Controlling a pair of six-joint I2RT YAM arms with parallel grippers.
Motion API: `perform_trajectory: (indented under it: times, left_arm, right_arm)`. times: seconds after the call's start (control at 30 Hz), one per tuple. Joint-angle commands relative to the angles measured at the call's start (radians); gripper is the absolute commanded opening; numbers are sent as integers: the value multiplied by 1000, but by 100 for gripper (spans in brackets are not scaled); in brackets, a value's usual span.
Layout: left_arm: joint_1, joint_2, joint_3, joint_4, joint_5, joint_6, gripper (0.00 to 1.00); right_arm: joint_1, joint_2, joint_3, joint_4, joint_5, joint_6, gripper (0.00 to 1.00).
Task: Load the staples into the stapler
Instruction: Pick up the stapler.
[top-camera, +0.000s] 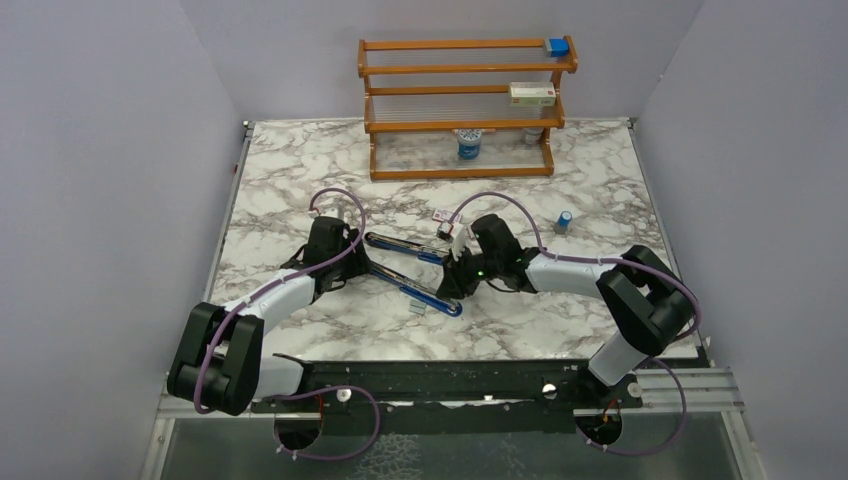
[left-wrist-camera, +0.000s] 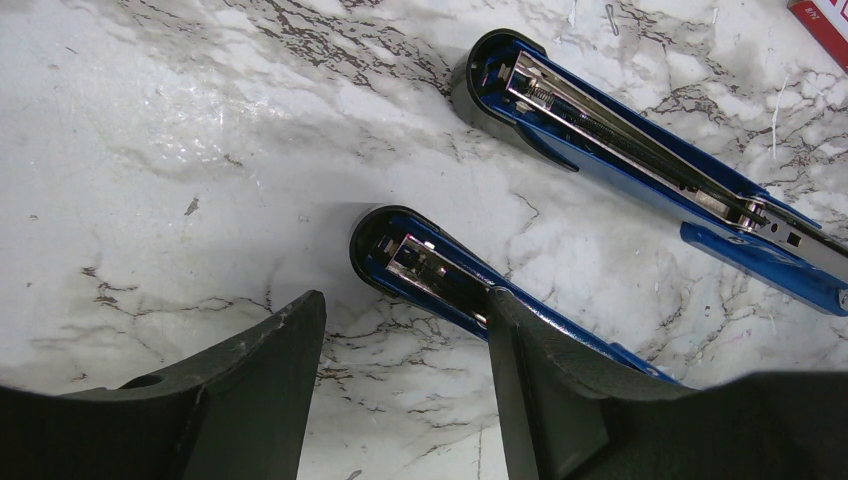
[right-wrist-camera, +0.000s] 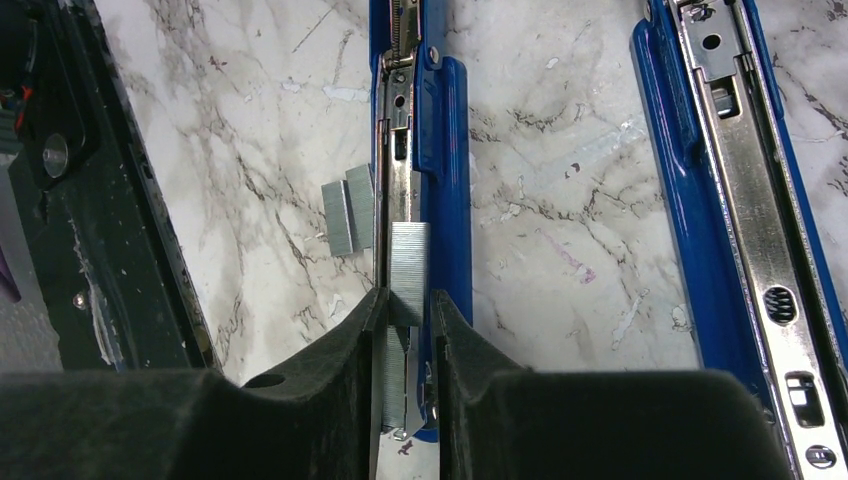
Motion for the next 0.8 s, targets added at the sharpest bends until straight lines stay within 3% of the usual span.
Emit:
perform_trajectory:
  times: [0.0, 0.43, 0.77]
  left_arm:
    - [-1, -8, 8, -31, -44, 20, 63]
    - [-1, -6, 9, -32, -42, 19, 63]
    - [-1, -6, 9, -30, -40, 20, 63]
  right_arm:
    - [2, 1, 19, -12, -13, -16, 24]
    - [8, -127, 47, -60, 104, -58, 17]
    - [157, -148, 73, -117, 348, -103, 15]
